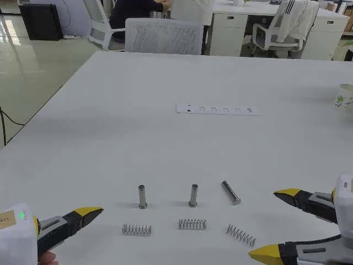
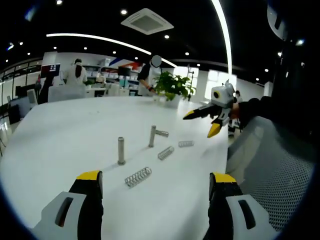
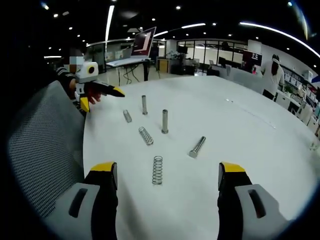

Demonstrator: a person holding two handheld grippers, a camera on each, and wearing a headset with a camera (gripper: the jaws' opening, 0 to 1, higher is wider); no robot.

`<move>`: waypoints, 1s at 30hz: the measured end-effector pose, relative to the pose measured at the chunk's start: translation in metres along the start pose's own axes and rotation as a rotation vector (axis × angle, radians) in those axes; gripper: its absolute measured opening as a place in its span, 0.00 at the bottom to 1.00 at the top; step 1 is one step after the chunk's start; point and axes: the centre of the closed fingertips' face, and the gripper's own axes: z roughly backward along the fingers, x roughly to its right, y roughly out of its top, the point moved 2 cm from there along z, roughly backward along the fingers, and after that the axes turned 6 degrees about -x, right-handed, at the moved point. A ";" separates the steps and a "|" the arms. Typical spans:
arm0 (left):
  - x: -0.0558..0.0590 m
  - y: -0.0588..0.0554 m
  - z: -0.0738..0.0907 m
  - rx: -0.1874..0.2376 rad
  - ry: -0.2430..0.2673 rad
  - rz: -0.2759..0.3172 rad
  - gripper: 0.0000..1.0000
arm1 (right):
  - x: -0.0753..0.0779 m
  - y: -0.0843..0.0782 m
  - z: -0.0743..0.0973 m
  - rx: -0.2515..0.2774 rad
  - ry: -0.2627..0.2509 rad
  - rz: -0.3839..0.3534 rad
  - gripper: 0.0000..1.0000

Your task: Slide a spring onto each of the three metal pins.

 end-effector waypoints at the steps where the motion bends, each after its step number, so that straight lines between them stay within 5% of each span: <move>1: 0.000 0.000 0.000 0.000 0.000 -0.001 0.84 | 0.000 0.000 0.000 0.001 0.000 -0.001 0.83; 30: 0.000 -0.001 -0.001 -0.002 -0.003 0.002 0.84 | 0.001 -0.001 0.001 -0.003 -0.004 -0.006 0.82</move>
